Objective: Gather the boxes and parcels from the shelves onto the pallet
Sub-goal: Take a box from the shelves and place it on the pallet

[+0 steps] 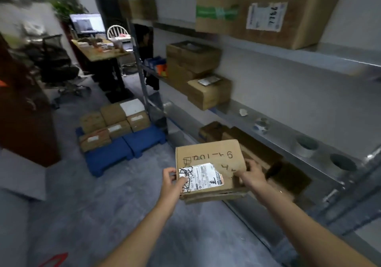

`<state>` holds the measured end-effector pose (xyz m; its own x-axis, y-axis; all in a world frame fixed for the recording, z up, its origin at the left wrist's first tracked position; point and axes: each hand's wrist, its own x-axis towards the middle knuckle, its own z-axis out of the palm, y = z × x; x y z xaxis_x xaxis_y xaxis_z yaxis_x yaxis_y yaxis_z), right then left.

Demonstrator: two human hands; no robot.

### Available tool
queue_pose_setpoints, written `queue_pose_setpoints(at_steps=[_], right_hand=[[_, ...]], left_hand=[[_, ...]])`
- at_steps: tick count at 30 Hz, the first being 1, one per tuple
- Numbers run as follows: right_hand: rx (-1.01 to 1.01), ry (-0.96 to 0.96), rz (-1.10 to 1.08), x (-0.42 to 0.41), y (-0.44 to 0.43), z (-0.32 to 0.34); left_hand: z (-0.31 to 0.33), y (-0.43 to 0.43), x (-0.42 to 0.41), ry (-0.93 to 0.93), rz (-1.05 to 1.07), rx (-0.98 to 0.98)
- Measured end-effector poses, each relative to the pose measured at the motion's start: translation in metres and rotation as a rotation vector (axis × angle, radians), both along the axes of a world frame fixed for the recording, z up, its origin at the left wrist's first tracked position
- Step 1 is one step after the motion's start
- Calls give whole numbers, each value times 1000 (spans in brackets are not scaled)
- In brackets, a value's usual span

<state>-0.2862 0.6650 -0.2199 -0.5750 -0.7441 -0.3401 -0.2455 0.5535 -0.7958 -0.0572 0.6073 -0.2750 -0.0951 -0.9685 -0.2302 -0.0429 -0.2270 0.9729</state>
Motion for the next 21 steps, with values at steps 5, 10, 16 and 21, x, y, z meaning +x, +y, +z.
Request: queue_pose_setpoints(at_steps=[5,10,16,21], right_hand=[[-22,83,135,97,-114,-8],[-69,25,222,189,-236,-3],[-64,-31,325,277,-340,-12],[-23,-96,434,327,-425,-27]], left_hand=[[-1,-92,95,37,115,-26],[4,-186,191,80,219,-37],[5,-265,279,41,344,4],[-6,-328,330,-11,416,21]])
